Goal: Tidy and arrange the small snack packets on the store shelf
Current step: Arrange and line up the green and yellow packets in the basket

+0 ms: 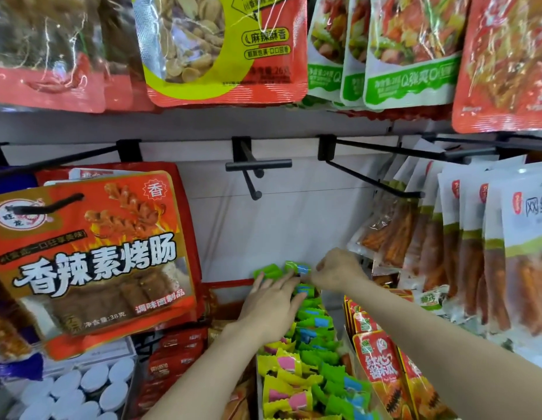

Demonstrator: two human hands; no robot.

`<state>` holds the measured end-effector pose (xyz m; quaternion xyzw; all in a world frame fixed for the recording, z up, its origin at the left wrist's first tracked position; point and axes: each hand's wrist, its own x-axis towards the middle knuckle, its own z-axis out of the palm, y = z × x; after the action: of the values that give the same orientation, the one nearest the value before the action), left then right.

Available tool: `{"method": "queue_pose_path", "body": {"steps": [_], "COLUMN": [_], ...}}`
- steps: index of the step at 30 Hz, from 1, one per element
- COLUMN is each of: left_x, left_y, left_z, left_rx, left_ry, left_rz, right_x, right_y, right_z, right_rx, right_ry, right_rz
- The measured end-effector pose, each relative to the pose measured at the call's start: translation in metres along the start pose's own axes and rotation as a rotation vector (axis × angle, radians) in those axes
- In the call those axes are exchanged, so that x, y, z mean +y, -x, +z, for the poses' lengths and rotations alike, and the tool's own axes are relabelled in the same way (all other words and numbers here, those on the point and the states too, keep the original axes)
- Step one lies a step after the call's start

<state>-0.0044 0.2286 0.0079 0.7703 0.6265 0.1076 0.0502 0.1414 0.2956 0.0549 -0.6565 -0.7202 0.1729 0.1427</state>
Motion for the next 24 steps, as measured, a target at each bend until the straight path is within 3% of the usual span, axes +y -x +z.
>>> {"method": "queue_pose_path", "body": {"steps": [7,11,14,19,22,24], "left_x": [0.003,0.013,0.029,0.057,0.074,0.083], "left_y": [0.008,0.027,0.049,0.085,0.113,0.134], "left_z": [-0.005,-0.017,-0.03,-0.057,-0.072,-0.078], "left_rx": [-0.001,0.122,0.221,0.256,0.251,0.222], "left_ry": [0.074,0.285,0.437,0.604,0.782,0.952], "left_rz": [0.002,-0.005,-0.043,-0.062,-0.094,-0.136], "right_x": [0.013,0.016,0.022,0.027,0.026,0.023], "right_y": [0.021,0.053,0.086,0.141,0.168,0.181], "right_z": [0.008,-0.027,-0.057,-0.093,-0.11,-0.118], "right_rx": [0.113,0.232,0.411,0.586,0.608,0.54], "right_ry": [-0.013,-0.078,-0.203,-0.27,-0.329,-0.415], "right_rz": [0.059,-0.03,-0.122,-0.216,-0.215,-0.194]}}
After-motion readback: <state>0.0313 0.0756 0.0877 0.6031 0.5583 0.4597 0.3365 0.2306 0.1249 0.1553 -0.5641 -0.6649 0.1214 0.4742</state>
